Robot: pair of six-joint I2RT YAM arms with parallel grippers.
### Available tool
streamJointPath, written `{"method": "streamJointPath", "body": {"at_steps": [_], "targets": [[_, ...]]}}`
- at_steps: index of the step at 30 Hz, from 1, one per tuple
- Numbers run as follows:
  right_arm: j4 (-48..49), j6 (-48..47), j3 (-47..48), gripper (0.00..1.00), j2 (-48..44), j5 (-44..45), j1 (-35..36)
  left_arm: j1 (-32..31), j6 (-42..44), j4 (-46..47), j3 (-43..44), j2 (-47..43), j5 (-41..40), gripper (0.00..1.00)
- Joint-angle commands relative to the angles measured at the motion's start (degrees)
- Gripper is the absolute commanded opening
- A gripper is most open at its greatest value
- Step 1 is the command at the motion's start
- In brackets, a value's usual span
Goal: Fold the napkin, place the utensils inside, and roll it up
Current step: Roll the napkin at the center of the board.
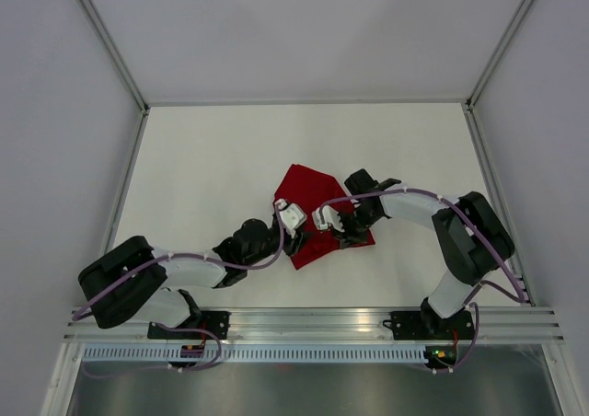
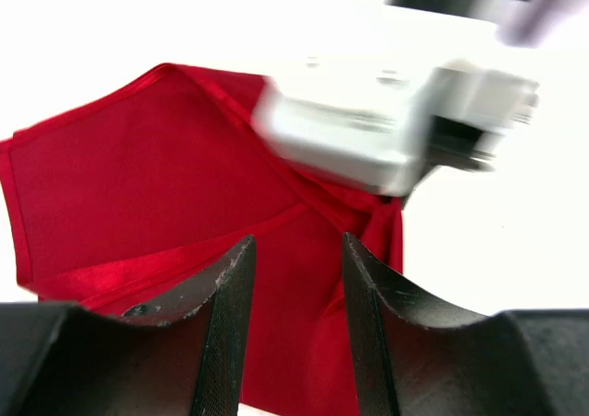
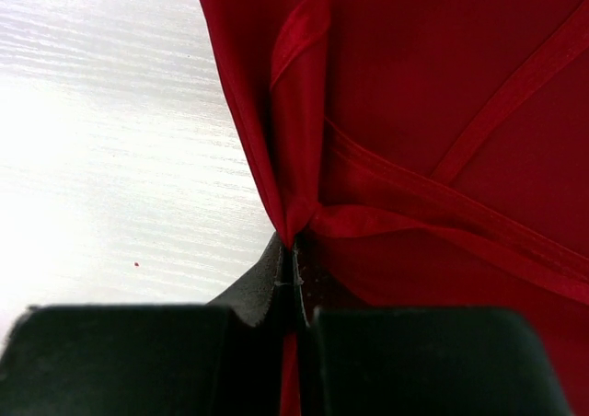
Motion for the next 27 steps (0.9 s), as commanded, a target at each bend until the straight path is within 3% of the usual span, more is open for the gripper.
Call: {"method": "streamJointPath", "body": {"at_steps": [1,14,22,27], "targets": [[-8.3,-1.8,3.2,0.00,4.1,-3.6,-1.0,-3.7,9.1,0.4,2.5,-1.0,-6.8,0.48],[-15.1,-3.0,10.0,0.01,10.6,-4.8,-2.5,-14.1,22.7,-6.6,10.7,10.4,-10.5,0.57],[-17.6,-3.3,12.5,0.00,13.5,-4.8,-3.5,-14.8,25.5,-6.0,14.2,16.3,-8.9,0.66],[-17.7,-2.7,13.4,0.00,14.7,-4.7,-4.1,-14.8,26.1,-7.3,15.5,19.2,-7.0,0.66]]}}
